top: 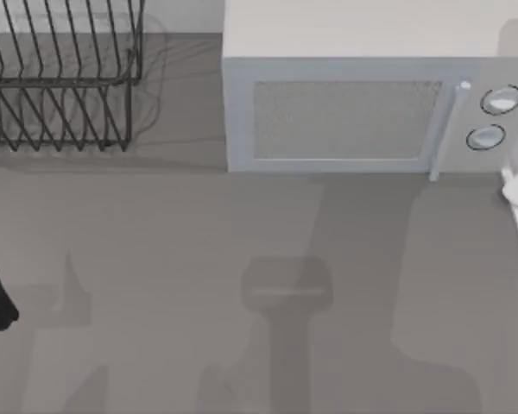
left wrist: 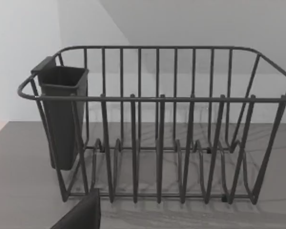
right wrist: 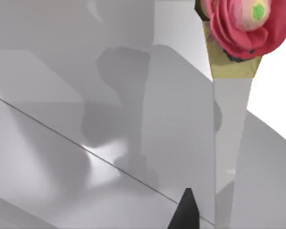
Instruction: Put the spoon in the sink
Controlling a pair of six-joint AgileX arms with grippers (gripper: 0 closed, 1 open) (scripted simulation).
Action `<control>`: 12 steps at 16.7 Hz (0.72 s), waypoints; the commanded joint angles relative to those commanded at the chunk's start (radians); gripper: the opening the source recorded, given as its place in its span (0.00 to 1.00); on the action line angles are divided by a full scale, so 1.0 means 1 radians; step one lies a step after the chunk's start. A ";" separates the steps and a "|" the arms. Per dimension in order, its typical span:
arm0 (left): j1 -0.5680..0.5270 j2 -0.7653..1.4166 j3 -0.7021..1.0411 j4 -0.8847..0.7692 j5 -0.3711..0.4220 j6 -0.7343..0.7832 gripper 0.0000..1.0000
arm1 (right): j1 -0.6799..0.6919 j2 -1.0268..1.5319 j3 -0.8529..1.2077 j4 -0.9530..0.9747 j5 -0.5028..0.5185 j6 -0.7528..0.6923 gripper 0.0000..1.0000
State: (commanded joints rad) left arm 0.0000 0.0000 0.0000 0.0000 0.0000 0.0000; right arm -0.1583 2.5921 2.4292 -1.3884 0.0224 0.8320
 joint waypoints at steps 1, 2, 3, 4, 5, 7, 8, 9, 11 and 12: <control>0.000 0.000 0.000 0.000 0.000 0.000 1.00 | 0.000 0.000 0.000 0.000 0.000 0.000 0.60; 0.000 0.000 0.000 0.000 0.000 0.000 1.00 | 0.000 0.000 0.000 0.000 0.000 0.000 0.68; 0.000 0.000 0.000 0.000 0.000 0.000 1.00 | 0.000 0.000 0.000 0.000 0.000 0.000 0.75; 0.000 0.000 0.000 0.000 0.000 0.000 1.00 | 0.000 0.000 0.000 0.000 0.000 0.000 0.83; 0.000 0.000 0.000 0.000 0.000 0.000 1.00 | 0.000 0.000 0.000 0.000 0.000 0.000 0.90; 0.000 0.000 0.000 0.000 0.000 0.000 1.00 | 0.000 0.000 0.000 0.000 0.000 0.000 1.00; 0.000 0.000 0.000 0.000 0.000 0.000 1.00 | 0.000 0.000 0.000 0.000 0.000 0.000 1.00; 0.000 0.000 0.000 0.000 0.000 0.000 1.00 | 0.000 0.000 0.000 0.000 0.000 0.000 1.00; 0.000 0.000 0.000 0.000 0.000 0.000 1.00 | 0.000 0.000 0.000 0.000 0.000 0.000 1.00; 0.000 0.000 0.000 0.000 0.000 0.000 1.00 | 0.000 0.000 0.000 0.000 0.000 0.000 1.00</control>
